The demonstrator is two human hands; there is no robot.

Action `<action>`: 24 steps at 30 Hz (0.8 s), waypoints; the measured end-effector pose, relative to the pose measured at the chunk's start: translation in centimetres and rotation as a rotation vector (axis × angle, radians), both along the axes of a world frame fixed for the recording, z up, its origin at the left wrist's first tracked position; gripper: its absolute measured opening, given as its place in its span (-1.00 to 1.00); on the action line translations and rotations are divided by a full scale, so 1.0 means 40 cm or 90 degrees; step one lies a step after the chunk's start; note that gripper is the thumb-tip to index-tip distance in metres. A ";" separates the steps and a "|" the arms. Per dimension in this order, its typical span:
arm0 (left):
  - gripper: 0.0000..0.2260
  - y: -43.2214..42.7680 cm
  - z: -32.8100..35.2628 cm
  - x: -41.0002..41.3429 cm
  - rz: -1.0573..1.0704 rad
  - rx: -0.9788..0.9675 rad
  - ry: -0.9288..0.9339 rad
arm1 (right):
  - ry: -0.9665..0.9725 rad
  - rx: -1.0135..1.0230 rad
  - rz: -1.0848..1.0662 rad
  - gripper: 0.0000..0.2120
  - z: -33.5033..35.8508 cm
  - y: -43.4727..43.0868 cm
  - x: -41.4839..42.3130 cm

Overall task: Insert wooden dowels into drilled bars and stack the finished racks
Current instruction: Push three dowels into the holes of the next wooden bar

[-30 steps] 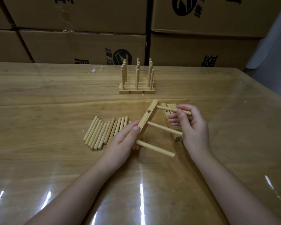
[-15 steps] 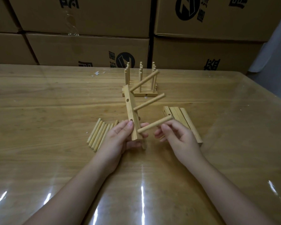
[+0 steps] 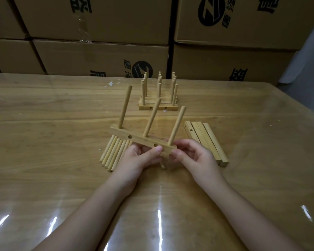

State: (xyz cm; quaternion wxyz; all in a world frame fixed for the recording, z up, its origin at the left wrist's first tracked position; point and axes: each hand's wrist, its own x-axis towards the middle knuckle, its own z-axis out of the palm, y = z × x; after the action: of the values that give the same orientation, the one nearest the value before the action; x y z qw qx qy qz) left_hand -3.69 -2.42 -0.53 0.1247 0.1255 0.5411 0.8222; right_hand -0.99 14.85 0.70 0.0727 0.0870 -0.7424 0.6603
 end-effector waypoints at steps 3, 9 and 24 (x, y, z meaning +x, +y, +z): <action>-0.71 0.007 0.002 0.003 0.031 -0.030 -0.009 | -0.012 -0.013 -0.015 -0.81 0.005 0.001 -0.001; -0.60 0.002 0.009 -0.003 0.088 0.014 -0.045 | -0.012 -0.102 -0.099 -0.89 0.025 0.028 -0.016; -0.75 0.000 0.018 -0.004 0.120 0.081 -0.090 | 0.001 0.038 -0.133 -0.87 0.032 0.098 -0.033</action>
State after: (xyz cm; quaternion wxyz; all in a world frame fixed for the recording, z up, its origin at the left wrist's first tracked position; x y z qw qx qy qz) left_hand -3.85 -2.42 0.18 0.0769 0.0235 0.4870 0.8697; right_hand -2.32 18.78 1.96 0.1387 0.0118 -0.7666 0.6269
